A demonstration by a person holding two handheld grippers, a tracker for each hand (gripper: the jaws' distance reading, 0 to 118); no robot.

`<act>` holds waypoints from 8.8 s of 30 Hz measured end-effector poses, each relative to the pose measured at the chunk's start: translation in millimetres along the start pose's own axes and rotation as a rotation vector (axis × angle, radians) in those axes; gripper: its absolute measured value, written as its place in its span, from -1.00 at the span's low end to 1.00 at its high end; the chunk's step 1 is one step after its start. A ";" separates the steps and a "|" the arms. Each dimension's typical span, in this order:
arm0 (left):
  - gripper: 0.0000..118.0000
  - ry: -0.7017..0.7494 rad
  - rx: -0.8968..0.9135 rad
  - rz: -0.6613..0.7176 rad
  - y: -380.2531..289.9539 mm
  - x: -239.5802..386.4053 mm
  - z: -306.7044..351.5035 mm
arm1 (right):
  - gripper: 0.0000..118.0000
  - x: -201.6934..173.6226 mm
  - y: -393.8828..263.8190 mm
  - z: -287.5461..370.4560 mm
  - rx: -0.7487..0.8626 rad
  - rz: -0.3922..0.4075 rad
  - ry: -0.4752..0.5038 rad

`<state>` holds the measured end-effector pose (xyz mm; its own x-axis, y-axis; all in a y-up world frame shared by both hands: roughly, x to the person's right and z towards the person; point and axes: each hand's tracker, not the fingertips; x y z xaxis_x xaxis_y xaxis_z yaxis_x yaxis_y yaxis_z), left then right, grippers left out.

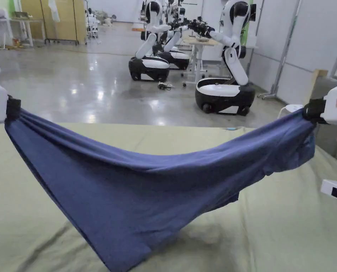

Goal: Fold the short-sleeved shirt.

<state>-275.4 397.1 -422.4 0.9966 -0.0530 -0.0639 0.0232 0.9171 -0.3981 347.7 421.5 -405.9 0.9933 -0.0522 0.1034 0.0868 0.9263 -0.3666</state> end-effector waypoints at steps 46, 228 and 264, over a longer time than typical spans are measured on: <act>-0.84 -0.079 -0.471 0.180 -374.3 -117.9 28.3 | -0.84 47.3 -381.9 84.7 -0.385 0.044 -0.039; -0.91 -0.115 -0.319 -0.001 -397.5 30.7 103.7 | 0.75 11.6 -419.0 116.6 -0.254 0.031 0.006; 0.90 -0.134 -0.209 0.032 -295.0 25.0 45.4 | 0.68 -18.7 -310.9 19.5 -0.172 -0.015 0.137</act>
<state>-253.7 143.2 -265.0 0.9985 0.0402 0.0373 -0.0111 0.8149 -0.5795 300.7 141.7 -275.8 0.9918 -0.1269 -0.0123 0.1021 0.8485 -0.5193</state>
